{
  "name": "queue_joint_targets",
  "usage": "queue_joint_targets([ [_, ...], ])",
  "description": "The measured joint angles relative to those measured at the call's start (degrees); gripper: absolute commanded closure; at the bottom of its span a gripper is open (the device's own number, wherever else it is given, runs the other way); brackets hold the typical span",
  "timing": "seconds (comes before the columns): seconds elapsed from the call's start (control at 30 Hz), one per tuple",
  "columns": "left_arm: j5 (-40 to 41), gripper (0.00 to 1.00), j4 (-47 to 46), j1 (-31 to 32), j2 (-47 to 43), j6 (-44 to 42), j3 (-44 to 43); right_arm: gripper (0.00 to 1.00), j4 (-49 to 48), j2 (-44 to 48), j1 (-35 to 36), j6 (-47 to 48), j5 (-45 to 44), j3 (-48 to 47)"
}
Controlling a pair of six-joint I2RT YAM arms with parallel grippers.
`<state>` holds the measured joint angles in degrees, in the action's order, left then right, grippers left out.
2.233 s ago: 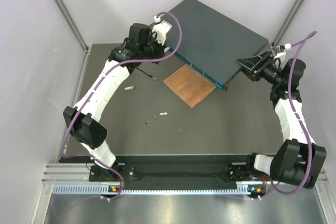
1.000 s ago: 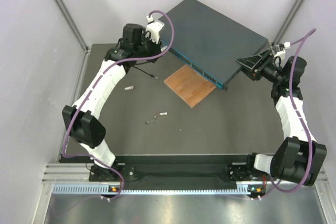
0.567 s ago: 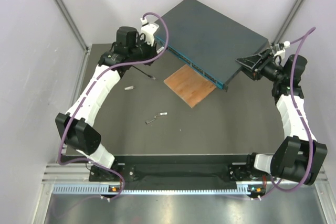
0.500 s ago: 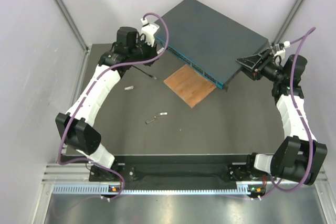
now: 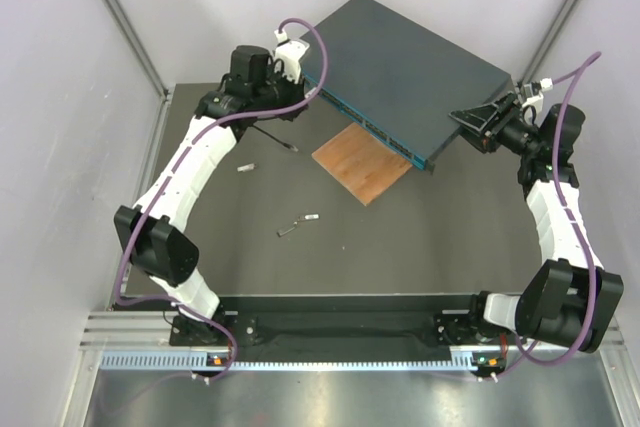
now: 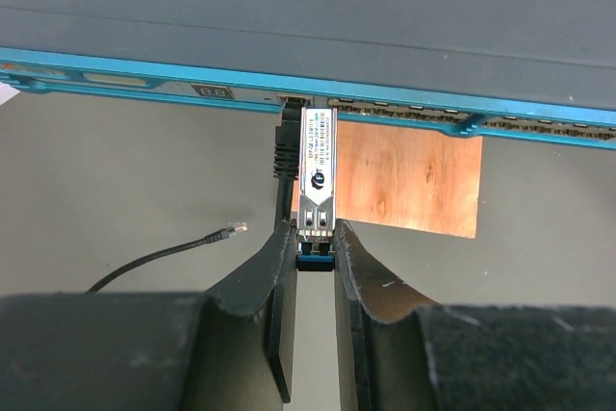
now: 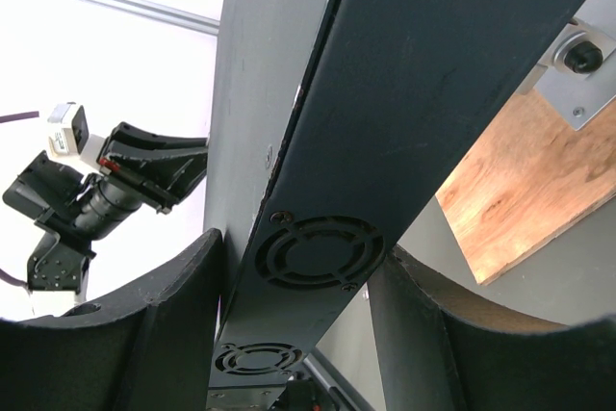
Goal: Insert the plug into the switch port
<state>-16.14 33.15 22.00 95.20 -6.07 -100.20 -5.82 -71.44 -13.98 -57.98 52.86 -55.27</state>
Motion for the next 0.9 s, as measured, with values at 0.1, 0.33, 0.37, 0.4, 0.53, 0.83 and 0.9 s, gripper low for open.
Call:
queue_joint_targets([
  [0.1,0.6,1.00,0.0,0.2,0.3,0.2,-0.2,1.00,0.0,0.0,0.0,0.0,0.0,0.0],
  [0.33,1.2,1.00,0.1,0.2,0.9,0.2,-0.7,1.00,0.0,0.0,0.0,0.0,0.0,0.0],
  [0.37,1.2,1.00,0.1,0.2,1.1,0.2,-0.9,1.00,0.0,0.0,0.0,0.0,0.0,0.0],
  [0.4,1.2,1.00,0.2,0.2,1.3,0.2,-1.1,1.00,0.0,0.0,0.0,0.0,0.0,0.0],
  [0.53,1.2,1.00,0.2,0.2,1.9,0.2,-1.7,1.00,0.0,0.0,0.0,0.0,0.0,0.0],
  [0.83,1.1,1.00,0.1,0.7,1.9,0.4,-1.7,1.00,0.0,-0.1,0.0,0.0,0.0,0.0],
  [0.9,1.0,1.00,0.2,1.0,1.9,0.4,-1.7,1.00,0.0,-0.2,0.0,0.0,0.0,0.0],
])
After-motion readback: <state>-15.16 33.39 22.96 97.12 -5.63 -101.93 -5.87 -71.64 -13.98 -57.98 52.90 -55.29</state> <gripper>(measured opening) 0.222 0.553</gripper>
